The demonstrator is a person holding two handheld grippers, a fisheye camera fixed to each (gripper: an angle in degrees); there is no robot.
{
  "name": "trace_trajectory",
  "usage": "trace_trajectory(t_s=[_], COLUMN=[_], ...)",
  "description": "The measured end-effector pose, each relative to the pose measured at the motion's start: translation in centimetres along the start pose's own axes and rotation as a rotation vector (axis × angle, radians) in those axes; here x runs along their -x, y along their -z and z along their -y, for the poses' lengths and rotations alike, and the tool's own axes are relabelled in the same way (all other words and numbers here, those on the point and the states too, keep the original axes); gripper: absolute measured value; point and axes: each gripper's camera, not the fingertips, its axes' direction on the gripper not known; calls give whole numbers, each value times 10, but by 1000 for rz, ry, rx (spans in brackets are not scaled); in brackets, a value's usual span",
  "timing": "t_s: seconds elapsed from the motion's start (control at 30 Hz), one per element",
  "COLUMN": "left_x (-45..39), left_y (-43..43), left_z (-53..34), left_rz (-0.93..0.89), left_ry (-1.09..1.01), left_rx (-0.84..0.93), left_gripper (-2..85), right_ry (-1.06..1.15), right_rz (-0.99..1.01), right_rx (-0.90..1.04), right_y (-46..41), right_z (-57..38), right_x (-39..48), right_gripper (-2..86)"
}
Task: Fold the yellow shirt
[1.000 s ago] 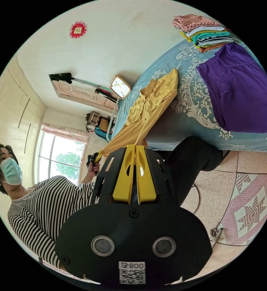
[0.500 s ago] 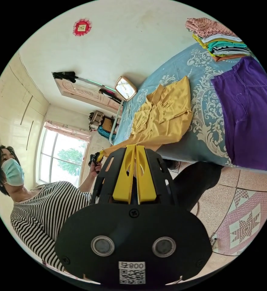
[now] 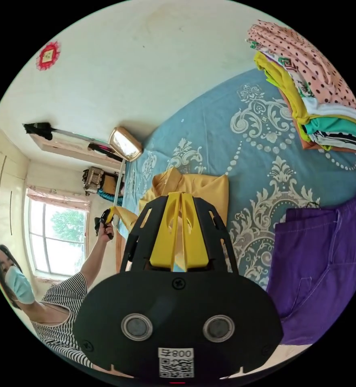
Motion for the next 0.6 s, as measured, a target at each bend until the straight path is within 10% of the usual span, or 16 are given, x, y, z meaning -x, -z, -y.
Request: trace_trajectory(t_s=[0.37, 0.6], left_x=[-40, -151], left_y=[-98, -206], left_z=[39, 11], left_rz=[30, 61], left_ry=[-105, -345], left_rx=[68, 356], left_gripper=[60, 73], right_ry=[23, 624], right_rz=[-140, -503], right_rx=[39, 176], right_y=[-91, -193], right_z=[68, 14], right_x=[46, 245], right_gripper=[38, 62])
